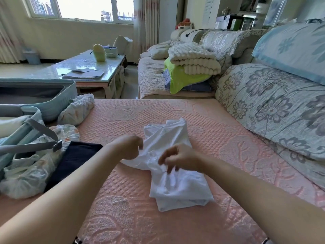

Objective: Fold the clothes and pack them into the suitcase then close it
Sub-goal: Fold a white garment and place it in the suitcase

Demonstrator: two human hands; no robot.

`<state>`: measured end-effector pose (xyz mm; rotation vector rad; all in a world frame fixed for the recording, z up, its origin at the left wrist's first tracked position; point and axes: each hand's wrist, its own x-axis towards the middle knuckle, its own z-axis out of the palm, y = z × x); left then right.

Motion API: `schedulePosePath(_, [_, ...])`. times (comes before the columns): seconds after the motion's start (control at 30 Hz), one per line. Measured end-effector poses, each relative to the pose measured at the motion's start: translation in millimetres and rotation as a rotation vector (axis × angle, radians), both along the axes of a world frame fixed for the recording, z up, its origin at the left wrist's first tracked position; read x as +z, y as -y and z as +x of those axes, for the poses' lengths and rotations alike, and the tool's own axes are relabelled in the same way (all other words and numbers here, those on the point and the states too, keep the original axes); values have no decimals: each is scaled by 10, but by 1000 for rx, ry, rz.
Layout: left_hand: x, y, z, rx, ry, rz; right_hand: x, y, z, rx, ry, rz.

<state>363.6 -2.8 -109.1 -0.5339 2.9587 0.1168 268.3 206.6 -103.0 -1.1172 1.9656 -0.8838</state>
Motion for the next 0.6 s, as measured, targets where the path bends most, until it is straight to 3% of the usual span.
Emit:
schedulePosePath(0.07, [-10, -86, -154, -11, -273, 31, -44, 62, -176, -252, -370, -112])
schedulePosePath(0.13, [-81, -162, -308, -89, -411, 108, -178, 123, -379, -261, -769, -59])
schedulePosePath(0.17, [-127, -200, -386, -149, -421, 115, -264, 146, -470, -213, -864, 26])
schedulePosePath(0.27, [-223, -254, -612, -242, -251, -22, -426, 229, -741, -226, -808, 236])
schedulePosePath(0.4, [-477, -167, -780, -96, 91, -18, -525, 347, -1102, -189, -719, 390])
schedulePosePath(0.6, [-765, -119, -812, -114, 6, 38, -720, 442, -1470, -139, -799, 562])
